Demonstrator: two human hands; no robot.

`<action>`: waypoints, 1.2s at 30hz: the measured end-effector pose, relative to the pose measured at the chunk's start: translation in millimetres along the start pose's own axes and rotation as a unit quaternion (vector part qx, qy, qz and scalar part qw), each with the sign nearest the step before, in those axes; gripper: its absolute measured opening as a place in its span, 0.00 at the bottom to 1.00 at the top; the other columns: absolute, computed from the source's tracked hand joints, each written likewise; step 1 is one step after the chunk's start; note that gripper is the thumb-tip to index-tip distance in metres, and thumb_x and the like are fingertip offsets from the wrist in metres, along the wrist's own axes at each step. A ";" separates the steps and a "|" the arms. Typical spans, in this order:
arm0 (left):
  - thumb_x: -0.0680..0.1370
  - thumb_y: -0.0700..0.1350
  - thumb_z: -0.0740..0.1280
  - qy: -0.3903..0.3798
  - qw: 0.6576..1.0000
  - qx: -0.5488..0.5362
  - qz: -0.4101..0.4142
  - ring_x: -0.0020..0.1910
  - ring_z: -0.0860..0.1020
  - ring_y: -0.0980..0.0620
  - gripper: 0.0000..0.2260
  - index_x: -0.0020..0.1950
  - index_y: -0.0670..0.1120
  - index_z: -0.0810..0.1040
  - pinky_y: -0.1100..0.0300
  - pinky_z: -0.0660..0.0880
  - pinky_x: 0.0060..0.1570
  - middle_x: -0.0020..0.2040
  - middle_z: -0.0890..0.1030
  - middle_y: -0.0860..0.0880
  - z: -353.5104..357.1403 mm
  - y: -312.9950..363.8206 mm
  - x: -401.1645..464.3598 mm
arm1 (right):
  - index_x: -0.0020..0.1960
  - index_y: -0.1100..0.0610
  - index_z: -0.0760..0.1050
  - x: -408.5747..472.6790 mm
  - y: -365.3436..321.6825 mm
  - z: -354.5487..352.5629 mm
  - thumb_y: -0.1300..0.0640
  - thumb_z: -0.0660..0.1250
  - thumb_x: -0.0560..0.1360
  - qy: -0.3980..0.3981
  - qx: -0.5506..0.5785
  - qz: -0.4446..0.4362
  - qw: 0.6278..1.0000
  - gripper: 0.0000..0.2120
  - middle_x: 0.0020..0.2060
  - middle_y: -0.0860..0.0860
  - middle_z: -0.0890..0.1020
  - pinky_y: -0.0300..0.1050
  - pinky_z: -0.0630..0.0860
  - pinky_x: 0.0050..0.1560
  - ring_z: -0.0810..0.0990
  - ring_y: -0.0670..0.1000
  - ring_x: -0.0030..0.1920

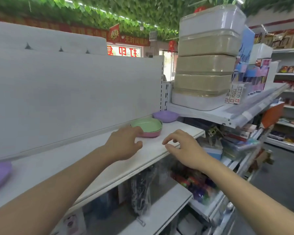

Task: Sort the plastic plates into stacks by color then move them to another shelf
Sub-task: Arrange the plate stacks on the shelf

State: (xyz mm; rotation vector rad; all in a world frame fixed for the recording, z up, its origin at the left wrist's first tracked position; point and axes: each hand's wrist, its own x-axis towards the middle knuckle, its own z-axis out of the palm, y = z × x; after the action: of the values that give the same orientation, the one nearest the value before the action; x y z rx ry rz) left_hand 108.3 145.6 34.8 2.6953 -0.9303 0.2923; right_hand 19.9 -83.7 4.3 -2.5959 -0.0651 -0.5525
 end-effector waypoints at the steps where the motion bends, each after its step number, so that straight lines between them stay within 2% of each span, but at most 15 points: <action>1: 0.80 0.54 0.63 0.003 1.000 0.010 -0.001 0.64 0.74 0.46 0.17 0.69 0.57 0.72 0.47 0.72 0.63 0.63 0.75 0.49 5.9 -3.7 15.1 | 0.53 0.41 0.80 13.0 9.4 2.4 0.48 0.65 0.80 0.001 -0.001 -0.003 1.000 0.06 0.53 0.42 0.76 0.57 0.73 0.63 0.75 0.47 0.57; 6: 0.83 0.56 0.58 -0.032 0.994 0.106 -0.005 0.65 0.69 0.43 0.17 0.71 0.62 0.73 0.47 0.67 0.63 0.62 0.72 0.45 28.8 -15.1 76.1 | 0.53 0.43 0.81 80.0 46.8 4.3 0.48 0.66 0.79 -0.001 -0.006 -0.018 1.000 0.05 0.53 0.43 0.78 0.57 0.73 0.62 0.76 0.47 0.55; 9: 0.83 0.56 0.60 -0.032 0.990 0.134 0.012 0.60 0.70 0.43 0.12 0.61 0.59 0.81 0.50 0.66 0.54 0.51 0.69 0.49 33.8 -17.2 94.8 | 0.52 0.44 0.82 114.6 59.4 3.0 0.51 0.67 0.80 0.011 0.029 -0.028 0.999 0.05 0.51 0.43 0.78 0.54 0.74 0.62 0.78 0.47 0.53; 11: 0.82 0.55 0.62 -0.025 0.991 0.132 0.020 0.57 0.71 0.45 0.11 0.56 0.56 0.82 0.51 0.66 0.52 0.48 0.67 0.52 31.4 -16.9 101.1 | 0.52 0.45 0.82 132.5 65.7 7.0 0.52 0.68 0.80 0.004 0.044 -0.041 0.998 0.05 0.51 0.44 0.78 0.54 0.75 0.61 0.79 0.47 0.53; 15: 0.79 0.51 0.67 0.001 0.992 0.127 0.020 0.56 0.71 0.49 0.10 0.59 0.56 0.82 0.52 0.68 0.55 0.53 0.73 0.51 18.3 -10.7 109.1 | 0.53 0.48 0.83 164.4 73.3 13.3 0.54 0.67 0.80 -0.012 0.065 -0.067 0.996 0.06 0.52 0.47 0.78 0.50 0.75 0.61 0.79 0.47 0.52; 18: 0.80 0.52 0.68 0.031 0.997 0.075 -0.001 0.46 0.73 0.51 0.06 0.52 0.56 0.84 0.54 0.72 0.49 0.45 0.75 0.52 4.3 -4.4 103.7 | 0.52 0.49 0.82 181.5 77.5 12.8 0.54 0.67 0.80 0.002 0.088 -0.091 0.992 0.06 0.51 0.46 0.77 0.41 0.73 0.53 0.77 0.43 0.49; 20: 0.81 0.51 0.66 0.063 0.994 0.083 -0.024 0.36 0.75 0.51 0.08 0.45 0.52 0.83 0.52 0.76 0.43 0.36 0.78 0.53 -2.6 -1.5 94.7 | 0.49 0.48 0.81 186.2 83.6 15.0 0.54 0.67 0.80 0.035 0.106 -0.110 0.988 0.05 0.47 0.45 0.76 0.37 0.70 0.47 0.76 0.41 0.45; 23: 0.84 0.50 0.61 0.044 0.990 -0.001 -0.132 0.24 0.80 0.53 0.10 0.46 0.55 0.79 0.61 0.76 0.33 0.31 0.83 0.55 -9.8 5.1 75.2 | 0.45 0.45 0.78 188.1 95.7 16.7 0.53 0.66 0.80 0.041 0.121 -0.126 0.984 0.06 0.40 0.45 0.78 0.45 0.72 0.42 0.76 0.43 0.39; 25: 0.85 0.51 0.58 0.047 0.971 -0.100 -0.210 0.25 0.82 0.48 0.09 0.50 0.55 0.77 0.62 0.76 0.30 0.36 0.85 0.54 -9.2 15.4 62.1 | 0.47 0.46 0.79 186.7 101.7 13.9 0.51 0.66 0.81 -0.021 0.122 -0.140 0.982 0.05 0.36 0.45 0.80 0.51 0.77 0.42 0.77 0.46 0.36; 27: 0.85 0.54 0.58 0.081 0.937 -0.193 -0.281 0.28 0.84 0.42 0.10 0.51 0.52 0.76 0.53 0.80 0.31 0.42 0.86 0.51 -8.1 27.5 53.0 | 0.51 0.46 0.82 183.7 104.5 11.0 0.48 0.65 0.81 -0.122 0.094 -0.183 0.971 0.08 0.39 0.45 0.81 0.52 0.78 0.46 0.78 0.47 0.39; 29: 0.83 0.57 0.61 0.124 0.896 -0.257 -0.339 0.31 0.84 0.39 0.14 0.51 0.47 0.76 0.49 0.80 0.33 0.45 0.86 0.48 -7.3 36.3 45.9 | 0.52 0.46 0.82 179.4 103.2 12.7 0.43 0.62 0.82 -0.189 0.016 -0.263 0.946 0.11 0.43 0.46 0.79 0.53 0.78 0.47 0.77 0.47 0.42; 31: 0.82 0.51 0.65 0.154 0.864 -0.293 -0.379 0.33 0.85 0.37 0.12 0.51 0.42 0.75 0.49 0.80 0.32 0.48 0.85 0.44 -4.2 40.5 39.2 | 0.50 0.48 0.79 176.5 99.7 15.0 0.43 0.60 0.83 -0.188 -0.065 -0.329 0.923 0.13 0.47 0.47 0.75 0.50 0.75 0.41 0.75 0.47 0.42; 33: 0.81 0.42 0.64 0.173 0.841 -0.318 -0.402 0.34 0.85 0.39 0.05 0.52 0.41 0.75 0.51 0.80 0.30 0.52 0.83 0.41 -0.9 43.9 30.5 | 0.49 0.49 0.78 176.6 96.3 15.8 0.45 0.60 0.83 -0.155 -0.099 -0.360 0.915 0.12 0.49 0.46 0.74 0.47 0.68 0.35 0.76 0.50 0.44; 34: 0.81 0.39 0.62 0.185 0.831 -0.327 -0.411 0.33 0.85 0.40 0.04 0.53 0.41 0.76 0.53 0.79 0.29 0.54 0.81 0.40 -0.1 46.1 25.8 | 0.48 0.49 0.78 176.8 94.5 14.8 0.46 0.61 0.83 -0.145 -0.104 -0.367 0.913 0.11 0.48 0.45 0.73 0.47 0.65 0.35 0.76 0.51 0.45; 36: 0.80 0.35 0.57 0.214 0.809 -0.339 -0.429 0.31 0.82 0.44 0.11 0.53 0.42 0.78 0.55 0.78 0.28 0.55 0.80 0.40 -0.2 49.2 17.3 | 0.46 0.46 0.78 181.6 93.0 11.6 0.47 0.65 0.80 -0.134 -0.088 -0.371 0.915 0.07 0.46 0.42 0.73 0.47 0.66 0.38 0.76 0.50 0.46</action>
State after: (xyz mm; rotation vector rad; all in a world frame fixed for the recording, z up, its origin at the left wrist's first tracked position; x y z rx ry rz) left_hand 90.8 98.6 49.2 1.9596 0.3204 0.2693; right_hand 204.1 -169.8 25.0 -2.7486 -1.1770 -0.4524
